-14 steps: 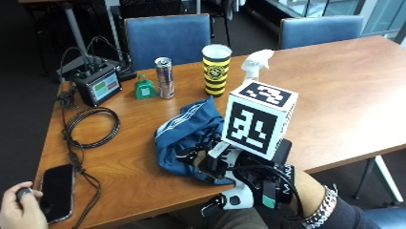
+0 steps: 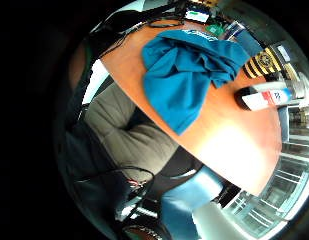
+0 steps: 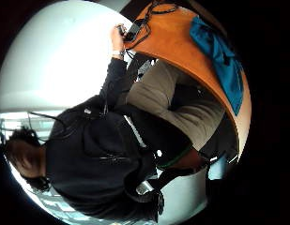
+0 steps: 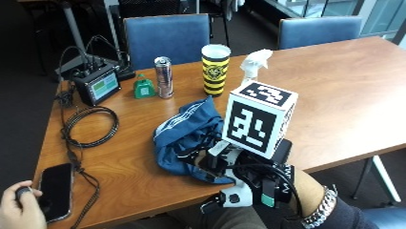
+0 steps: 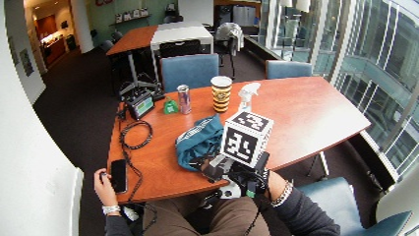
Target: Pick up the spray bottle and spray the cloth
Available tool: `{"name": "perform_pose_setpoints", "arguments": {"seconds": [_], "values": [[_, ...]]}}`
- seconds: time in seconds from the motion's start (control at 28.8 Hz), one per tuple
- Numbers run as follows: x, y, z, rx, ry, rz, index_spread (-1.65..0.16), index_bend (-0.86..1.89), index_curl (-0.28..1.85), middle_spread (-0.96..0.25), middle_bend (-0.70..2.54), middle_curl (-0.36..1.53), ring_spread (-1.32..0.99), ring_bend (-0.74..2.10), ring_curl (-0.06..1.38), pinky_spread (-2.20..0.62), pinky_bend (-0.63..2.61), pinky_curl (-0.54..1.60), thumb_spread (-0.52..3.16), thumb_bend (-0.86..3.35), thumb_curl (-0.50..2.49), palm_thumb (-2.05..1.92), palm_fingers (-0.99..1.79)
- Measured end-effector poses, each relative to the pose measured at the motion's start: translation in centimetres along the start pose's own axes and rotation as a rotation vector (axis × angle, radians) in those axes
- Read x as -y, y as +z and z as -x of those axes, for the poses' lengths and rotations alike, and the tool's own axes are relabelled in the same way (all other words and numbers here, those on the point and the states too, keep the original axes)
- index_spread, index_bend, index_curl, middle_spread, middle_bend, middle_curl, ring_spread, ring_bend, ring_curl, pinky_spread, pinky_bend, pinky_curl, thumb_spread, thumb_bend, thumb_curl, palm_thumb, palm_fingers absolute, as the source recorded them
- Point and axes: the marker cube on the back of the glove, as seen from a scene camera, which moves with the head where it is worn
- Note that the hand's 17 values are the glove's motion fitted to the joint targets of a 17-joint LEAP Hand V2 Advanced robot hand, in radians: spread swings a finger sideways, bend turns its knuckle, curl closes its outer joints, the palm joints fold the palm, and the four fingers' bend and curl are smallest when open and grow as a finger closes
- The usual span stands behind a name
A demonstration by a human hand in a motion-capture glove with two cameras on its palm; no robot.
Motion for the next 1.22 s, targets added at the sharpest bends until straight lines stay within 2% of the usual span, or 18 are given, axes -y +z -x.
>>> {"name": "perform_pose_setpoints", "arguments": {"seconds": [0.24, 0.42, 0.9, 1.22], "values": [[0.2, -0.4, -1.0, -0.022, 0.025, -0.037, -0.41, 0.14, 0.16, -0.10, 0.30, 0.24, -0.08, 0.40, 0.21, 0.20, 0.32, 0.23, 1.03, 0.07, 0.16, 0.34, 0.41], [0.5, -0.5, -2.7, -0.036, 0.101, -0.071, -0.41, 0.14, 0.18, -0.09, 0.30, 0.26, -0.09, 0.40, 0.22, 0.21, 0.32, 0.25, 1.06, 0.05, 0.18, 0.36, 0.42], [1.1, -2.8, -9.7, -0.051, 0.563, -0.376, -0.39, 0.15, 0.23, -0.09, 0.26, 0.30, -0.08, 0.48, 0.28, 0.18, 0.29, 0.28, 1.16, 0.02, 0.23, 0.44, 0.68], [-0.1, -3.6, -14.8, 0.105, 0.849, -0.546, -0.37, 0.14, 0.26, -0.07, 0.21, 0.32, -0.07, 0.46, 0.31, 0.15, 0.30, 0.31, 1.19, 0.00, 0.24, 0.48, 0.74]]}}
